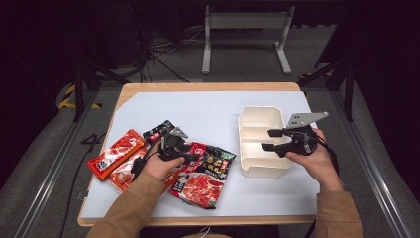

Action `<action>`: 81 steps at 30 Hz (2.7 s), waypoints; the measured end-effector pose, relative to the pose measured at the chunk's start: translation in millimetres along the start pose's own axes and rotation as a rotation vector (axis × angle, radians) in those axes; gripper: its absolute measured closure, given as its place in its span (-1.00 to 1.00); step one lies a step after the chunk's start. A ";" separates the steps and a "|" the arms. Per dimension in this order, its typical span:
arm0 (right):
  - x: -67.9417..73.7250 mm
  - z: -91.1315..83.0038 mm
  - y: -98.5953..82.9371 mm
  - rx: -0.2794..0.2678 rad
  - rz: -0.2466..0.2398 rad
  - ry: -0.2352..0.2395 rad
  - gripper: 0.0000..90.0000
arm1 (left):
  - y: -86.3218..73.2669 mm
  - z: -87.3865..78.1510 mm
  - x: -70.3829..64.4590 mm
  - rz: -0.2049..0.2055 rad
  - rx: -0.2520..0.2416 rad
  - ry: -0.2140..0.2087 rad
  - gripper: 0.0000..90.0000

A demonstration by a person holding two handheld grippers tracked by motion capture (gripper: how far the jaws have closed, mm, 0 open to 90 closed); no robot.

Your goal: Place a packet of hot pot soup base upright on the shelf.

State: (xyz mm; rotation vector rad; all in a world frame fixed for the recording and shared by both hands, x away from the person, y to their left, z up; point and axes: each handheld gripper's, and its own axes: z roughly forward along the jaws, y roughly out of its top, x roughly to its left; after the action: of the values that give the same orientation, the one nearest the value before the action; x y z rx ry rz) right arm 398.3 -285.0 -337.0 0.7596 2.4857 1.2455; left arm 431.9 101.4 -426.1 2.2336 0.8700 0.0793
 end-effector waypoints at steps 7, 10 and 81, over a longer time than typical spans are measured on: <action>0.3 1.4 0.0 0.001 -0.002 -0.001 -0.10 | -1.7 5.6 1.1 -0.021 0.033 -0.004 0.20; 0.6 2.1 0.2 0.001 -0.005 0.001 -0.11 | -1.8 6.3 2.7 -0.044 0.041 -0.018 0.23; 32.1 -34.1 30.6 -0.136 -0.048 0.058 0.01 | 22.0 -110.4 -70.9 0.103 -0.446 -0.064 0.95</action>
State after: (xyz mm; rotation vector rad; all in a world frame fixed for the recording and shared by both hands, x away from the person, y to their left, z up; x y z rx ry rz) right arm 366.8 -274.6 -292.0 0.6354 2.4188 1.4211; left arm 356.8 114.4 -317.1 1.8492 0.6290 0.2264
